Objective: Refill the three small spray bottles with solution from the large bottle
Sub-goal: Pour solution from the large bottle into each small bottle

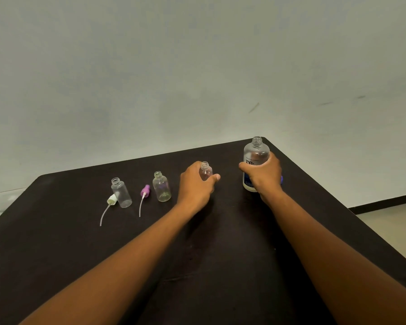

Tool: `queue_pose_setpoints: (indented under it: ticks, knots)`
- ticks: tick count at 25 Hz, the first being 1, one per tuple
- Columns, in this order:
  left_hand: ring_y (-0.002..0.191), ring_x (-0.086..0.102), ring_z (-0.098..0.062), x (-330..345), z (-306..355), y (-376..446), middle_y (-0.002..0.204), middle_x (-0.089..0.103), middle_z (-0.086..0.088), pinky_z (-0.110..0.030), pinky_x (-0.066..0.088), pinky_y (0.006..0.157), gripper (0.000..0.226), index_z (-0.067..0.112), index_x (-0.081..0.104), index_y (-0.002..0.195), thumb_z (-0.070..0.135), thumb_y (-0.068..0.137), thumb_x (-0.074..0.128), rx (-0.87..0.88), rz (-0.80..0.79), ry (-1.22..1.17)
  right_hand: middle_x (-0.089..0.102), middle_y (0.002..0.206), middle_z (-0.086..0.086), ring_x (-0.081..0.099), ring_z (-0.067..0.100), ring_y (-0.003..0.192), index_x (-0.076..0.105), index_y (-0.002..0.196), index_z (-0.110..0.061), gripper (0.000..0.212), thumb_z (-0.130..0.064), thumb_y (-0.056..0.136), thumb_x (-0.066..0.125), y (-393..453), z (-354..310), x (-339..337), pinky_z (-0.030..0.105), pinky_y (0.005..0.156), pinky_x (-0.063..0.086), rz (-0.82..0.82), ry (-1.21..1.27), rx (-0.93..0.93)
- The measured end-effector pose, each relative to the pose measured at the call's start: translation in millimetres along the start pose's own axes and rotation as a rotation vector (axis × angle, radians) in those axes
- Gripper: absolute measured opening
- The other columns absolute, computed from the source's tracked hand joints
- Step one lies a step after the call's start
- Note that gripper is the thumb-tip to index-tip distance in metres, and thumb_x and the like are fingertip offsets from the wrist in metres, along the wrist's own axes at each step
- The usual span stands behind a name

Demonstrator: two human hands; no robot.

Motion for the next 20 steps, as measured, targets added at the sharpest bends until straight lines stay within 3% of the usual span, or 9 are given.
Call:
queue_pose_setpoints:
  ticks: [4,9,14,18,20]
  knots:
    - [0.089,0.064,-0.011,-17,-1,-20,0.097,0.066,0.005,-0.026,0.053,0.076,0.021,0.019,0.062,0.104,0.03,0.091,0.075,0.033,-0.049,-0.015,0.067,0.099,-0.005,0.064,0.016,0.092,0.059,0.105,-0.026,0.043,-0.019,0.07,0.083,-17,-5,-6,0.026,0.077,0.047,-0.011,-0.001,0.014]
    - [0.093,0.06,-0.012,-46,-1,-53,0.103,0.061,0.006,-0.021,0.046,0.073,0.026,0.02,0.056,0.113,0.028,0.094,0.071,0.056,-0.065,-0.043,0.069,0.101,-0.005,0.067,0.014,0.094,0.061,0.109,-0.024,0.048,-0.014,0.069,0.085,-54,-10,-12,0.024,0.076,0.05,-0.076,0.051,0.001]
    - [0.102,0.059,-0.013,-74,0,-90,0.107,0.059,0.008,-0.031,0.051,0.086,0.031,0.022,0.052,0.117,0.028,0.094,0.071,0.014,-0.046,-0.114,0.069,0.113,-0.003,0.066,0.017,0.104,0.061,0.124,-0.023,0.063,-0.022,0.067,0.087,-89,-31,-13,0.038,0.094,0.056,-0.185,-0.047,-0.077]
    - [0.101,0.056,-0.001,-99,5,-121,0.111,0.062,0.008,-0.012,0.043,0.086,0.021,0.021,0.055,0.116,0.028,0.098,0.065,0.05,-0.013,-0.149,0.071,0.104,-0.007,0.068,0.014,0.096,0.063,0.117,-0.026,0.059,-0.029,0.062,0.083,-122,-69,-16,0.028,0.081,0.056,-0.299,-0.161,-0.2]
    - [0.096,0.057,0.001,-113,12,-137,0.104,0.058,0.017,-0.016,0.046,0.083,0.014,0.02,0.054,0.113,0.024,0.101,0.06,0.084,0.002,-0.212,0.07,0.096,-0.011,0.068,0.01,0.089,0.063,0.111,-0.027,0.052,-0.027,0.063,0.083,-142,-91,-17,0.019,0.071,0.049,-0.348,-0.229,-0.27]
Point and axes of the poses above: each hand's wrist, its own y-axis towards the middle knuckle, its own x-axis out of the palm, z = x × y, the point moved 4 cm from there along y, towards the middle knuckle
